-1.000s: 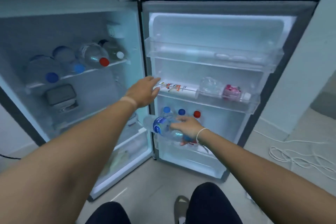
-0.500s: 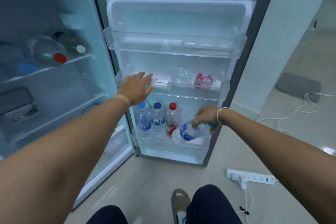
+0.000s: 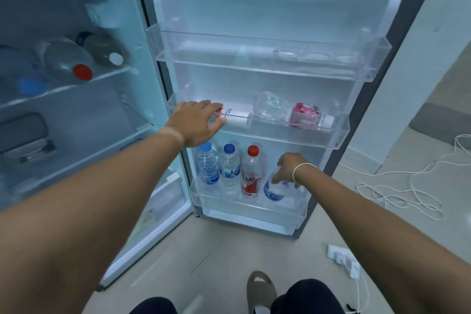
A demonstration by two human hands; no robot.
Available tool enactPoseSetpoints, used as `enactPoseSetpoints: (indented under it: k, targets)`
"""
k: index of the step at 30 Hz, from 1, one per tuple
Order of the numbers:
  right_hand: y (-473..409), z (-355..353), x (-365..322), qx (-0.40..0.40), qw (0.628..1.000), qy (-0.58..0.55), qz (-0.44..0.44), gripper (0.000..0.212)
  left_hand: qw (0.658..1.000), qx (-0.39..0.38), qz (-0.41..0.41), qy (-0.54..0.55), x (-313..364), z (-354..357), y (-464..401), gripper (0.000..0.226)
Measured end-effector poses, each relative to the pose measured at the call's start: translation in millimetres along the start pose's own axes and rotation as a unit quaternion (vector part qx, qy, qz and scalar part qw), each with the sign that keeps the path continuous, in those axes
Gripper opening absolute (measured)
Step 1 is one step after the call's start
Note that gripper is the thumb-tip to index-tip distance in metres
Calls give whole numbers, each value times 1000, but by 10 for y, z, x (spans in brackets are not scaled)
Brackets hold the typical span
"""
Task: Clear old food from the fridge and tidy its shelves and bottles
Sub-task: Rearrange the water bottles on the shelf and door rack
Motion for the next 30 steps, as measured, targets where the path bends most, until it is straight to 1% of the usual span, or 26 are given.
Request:
enactPoseSetpoints:
  k: [3, 8, 11, 14, 16, 18, 20, 23, 26, 28, 30]
  targets:
    - [-149, 141, 2, 12, 1000, 18, 4, 58, 1000, 4, 1, 0, 8, 10, -5, 69]
    - [-318, 338, 39, 52, 999, -6, -2, 51, 1000, 9, -3, -2, -4, 45, -32, 66]
    - [-399, 381, 79, 87, 995, -58, -1, 45, 1000, 10, -7, 1, -2, 49, -33, 67]
    - [-455, 391, 132, 111, 986, -124, -5, 47, 1000, 10, -7, 0, 6, 49, -30, 65]
    - [-470, 365, 133, 133, 974, -183, -13, 50, 1000, 9, -9, 1, 3, 48, -24, 65]
    - [-472, 308, 125, 156, 954, -254, -9, 55, 1000, 9, -9, 1, 8, 47, -26, 67]
    - [-475, 271, 116, 157, 944, -290, 2, 59, 1000, 7, -10, -1, 6, 48, -27, 68]
    - [-431, 292, 109, 142, 952, -270, 3, 62, 1000, 4, -12, -4, 7, 38, -20, 67]
    - [-340, 298, 106, 146, 963, -227, -8, 63, 1000, 2, -10, -6, 7, 46, -25, 62]
    - [-249, 267, 91, 150, 972, -179, -21, 57, 1000, 0, -11, -4, 1, 41, -20, 62]
    - [-102, 171, 63, 156, 981, -102, -55, 44, 1000, -4, -13, 0, 5, 30, -16, 61]
Point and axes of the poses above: each hand's wrist, its own y-axis away from the middle knuckle, its own z-axis out of the palm, x = y × z, the point moved 3 cm from there along -y, towards the middle knuckle, and after that the axes turned 3 degrees about y, right-handed, at the moved point
